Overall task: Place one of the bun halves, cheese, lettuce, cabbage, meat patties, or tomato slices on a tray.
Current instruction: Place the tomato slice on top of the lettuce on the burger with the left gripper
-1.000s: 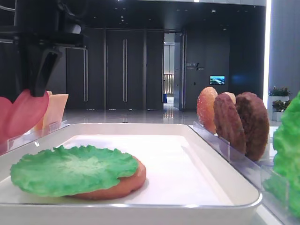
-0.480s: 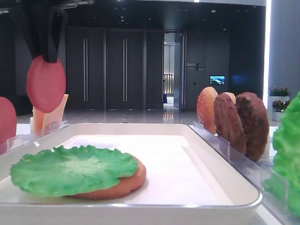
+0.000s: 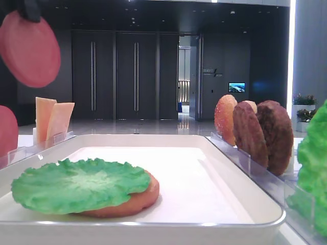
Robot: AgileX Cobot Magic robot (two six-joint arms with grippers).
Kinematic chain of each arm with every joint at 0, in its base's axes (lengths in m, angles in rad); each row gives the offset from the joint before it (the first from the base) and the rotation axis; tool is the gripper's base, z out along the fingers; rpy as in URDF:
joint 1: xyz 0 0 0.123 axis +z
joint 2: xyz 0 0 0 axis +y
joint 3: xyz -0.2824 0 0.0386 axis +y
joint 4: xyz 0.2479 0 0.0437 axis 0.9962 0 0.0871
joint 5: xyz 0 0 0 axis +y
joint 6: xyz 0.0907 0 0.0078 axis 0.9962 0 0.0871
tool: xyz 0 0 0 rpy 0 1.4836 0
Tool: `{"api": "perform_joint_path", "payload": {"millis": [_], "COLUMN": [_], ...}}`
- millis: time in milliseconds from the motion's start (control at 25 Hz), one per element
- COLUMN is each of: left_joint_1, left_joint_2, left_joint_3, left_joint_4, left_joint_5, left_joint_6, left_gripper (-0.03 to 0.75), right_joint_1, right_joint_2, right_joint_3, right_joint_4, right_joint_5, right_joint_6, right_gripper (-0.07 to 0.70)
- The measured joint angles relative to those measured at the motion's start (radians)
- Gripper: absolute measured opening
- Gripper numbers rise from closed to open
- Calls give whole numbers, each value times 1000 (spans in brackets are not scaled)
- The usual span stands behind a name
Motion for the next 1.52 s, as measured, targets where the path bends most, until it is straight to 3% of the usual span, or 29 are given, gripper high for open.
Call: {"api": "perform_joint_path", "payload": {"millis": [440,680,960,1200,1520], "left_joint_1": [0,18,93,114,114], "left_joint_2": [-107,-114,-114,-114,-64], "left_joint_3": [4,119,318,455,536], "left_joint_4": [-203,-329,-554,-702,-853], "left_joint_5": [10,2,-162,-305,-411], "left_joint_6": [115,232,447,586,722], "left_gripper": [68,67,67,67,67], "right_joint_1": [0,0,0,0,0], "right_joint_2": [0,0,0,0,0], "right_joint_3": [0,0,0,0,0], "right_joint_4": [0,0,0,0,0], "right_joint_5": [0,0,0,0,0], "right_joint_6": [1,1,3,3,3], "right_gripper": [400,400,400,400,400]}}
